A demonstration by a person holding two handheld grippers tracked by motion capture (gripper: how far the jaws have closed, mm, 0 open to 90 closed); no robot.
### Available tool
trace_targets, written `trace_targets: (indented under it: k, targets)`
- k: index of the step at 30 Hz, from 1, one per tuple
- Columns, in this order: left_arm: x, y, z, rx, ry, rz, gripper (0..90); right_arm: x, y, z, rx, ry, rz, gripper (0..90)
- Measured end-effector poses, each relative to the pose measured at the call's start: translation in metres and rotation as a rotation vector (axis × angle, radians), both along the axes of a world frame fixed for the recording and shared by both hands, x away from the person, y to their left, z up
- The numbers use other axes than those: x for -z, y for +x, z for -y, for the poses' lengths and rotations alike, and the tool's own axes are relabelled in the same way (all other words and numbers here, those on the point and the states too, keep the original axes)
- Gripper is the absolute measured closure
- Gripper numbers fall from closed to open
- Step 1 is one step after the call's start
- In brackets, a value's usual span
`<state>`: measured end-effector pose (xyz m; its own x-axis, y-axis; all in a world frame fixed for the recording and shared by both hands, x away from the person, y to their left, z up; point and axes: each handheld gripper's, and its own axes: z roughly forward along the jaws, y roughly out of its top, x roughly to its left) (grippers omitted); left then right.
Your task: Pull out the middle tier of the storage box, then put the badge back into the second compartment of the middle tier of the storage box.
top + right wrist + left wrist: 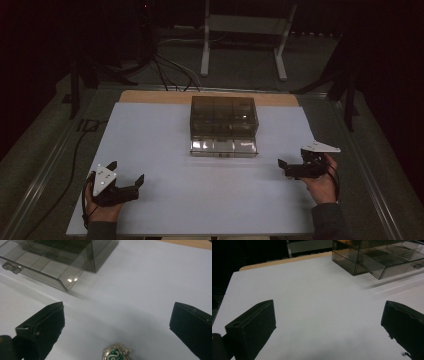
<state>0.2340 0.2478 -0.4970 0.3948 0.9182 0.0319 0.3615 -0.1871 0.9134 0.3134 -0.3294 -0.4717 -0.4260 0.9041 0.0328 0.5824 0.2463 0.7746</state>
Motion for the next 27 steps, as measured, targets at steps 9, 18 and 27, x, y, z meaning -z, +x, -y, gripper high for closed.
trace_targets:
  k: [9, 18, 27]
  targets:
    - [0.0, 0.0, 0.001, 0.004, 0.004, -0.001, 0.6, 0.007, -0.008, 0.011, 0.022, 0.003, -0.011, 0.1]
    - [0.0, 0.0, 0.001, 0.003, 0.003, -0.001, 0.6, 0.013, -0.012, 0.016, 0.044, 0.009, -0.026, 0.1]
    - [0.0, 0.0, 0.002, 0.003, 0.005, -0.003, 0.6, 0.024, -0.011, 0.011, 0.037, -0.008, -0.093, 7.5]
